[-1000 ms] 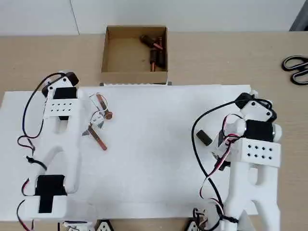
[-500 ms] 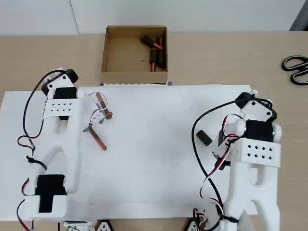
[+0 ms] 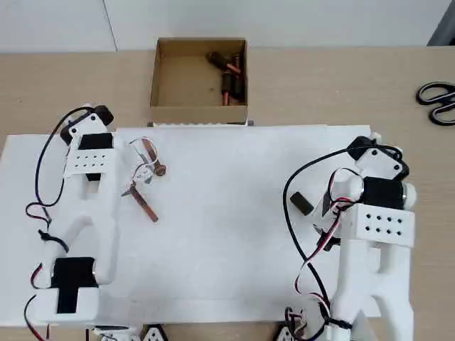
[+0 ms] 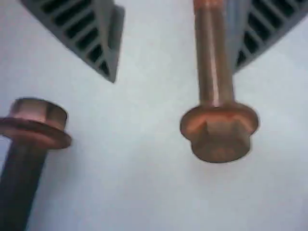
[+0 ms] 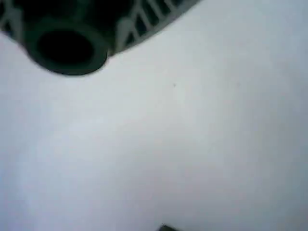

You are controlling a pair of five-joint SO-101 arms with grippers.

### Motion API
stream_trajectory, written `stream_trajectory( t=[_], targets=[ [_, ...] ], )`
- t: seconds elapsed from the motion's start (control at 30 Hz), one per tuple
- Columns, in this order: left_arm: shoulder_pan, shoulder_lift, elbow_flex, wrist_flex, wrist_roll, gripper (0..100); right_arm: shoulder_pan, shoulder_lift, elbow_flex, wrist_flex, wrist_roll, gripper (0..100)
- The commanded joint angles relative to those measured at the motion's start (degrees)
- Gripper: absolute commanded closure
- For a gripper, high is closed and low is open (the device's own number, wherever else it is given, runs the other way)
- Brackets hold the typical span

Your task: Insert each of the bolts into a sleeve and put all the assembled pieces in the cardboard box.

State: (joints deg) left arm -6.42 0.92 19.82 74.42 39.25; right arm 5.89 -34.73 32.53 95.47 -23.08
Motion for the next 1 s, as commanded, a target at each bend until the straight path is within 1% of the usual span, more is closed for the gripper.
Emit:
stream_trajectory(
  t=[0.0,0.1,0.33,0.43,0.5,0.57,0.6,0.63,0.83,0.9,0.97],
  targets=[
    [-0.18,-0.26,-0.13,-0.97,-0.09,85,0.57,-1.45,-0.26,-0.66,0.26,99.7],
    [-0.09,0.18,0.92,-0.97,-0.09,85,0.57,-1.45,-0.26,-0.66,0.26,99.7],
    [-0.26,7.47,1.36,-0.62,0.09,85,0.75,-1.45,-0.26,-0.57,0.26,99.7],
    [-0.26,9.05,1.27,-0.97,0.09,85,3.03,-1.45,-0.26,-0.48,0.26,99.7],
    [-0.26,9.14,1.19,-0.97,0.09,89,4.62,-1.45,-0.26,-0.4,0.26,99.7],
    [-0.26,9.14,1.19,-1.76,0.0,98,5.41,-1.54,-0.26,-0.4,0.35,99.7],
    [-0.26,9.14,1.19,-2.02,0.0,100,5.23,-1.54,-0.26,-0.4,0.35,99.7],
    [-0.26,9.14,1.19,-2.11,0.0,98,5.14,-1.54,-0.26,-0.4,0.35,99.7],
    [-0.26,9.05,-1.19,-1.58,0.0,99,5.14,-1.54,-0.26,-0.66,0.35,99.7],
    [-0.18,9.05,-3.91,0.79,0.0,99,5.05,-1.63,-0.62,-0.57,0.35,99.7],
    [0.18,9.05,-8.4,4.84,0.0,99,4.53,-1.8,-0.88,-0.57,0.44,99.7]
  ],
)
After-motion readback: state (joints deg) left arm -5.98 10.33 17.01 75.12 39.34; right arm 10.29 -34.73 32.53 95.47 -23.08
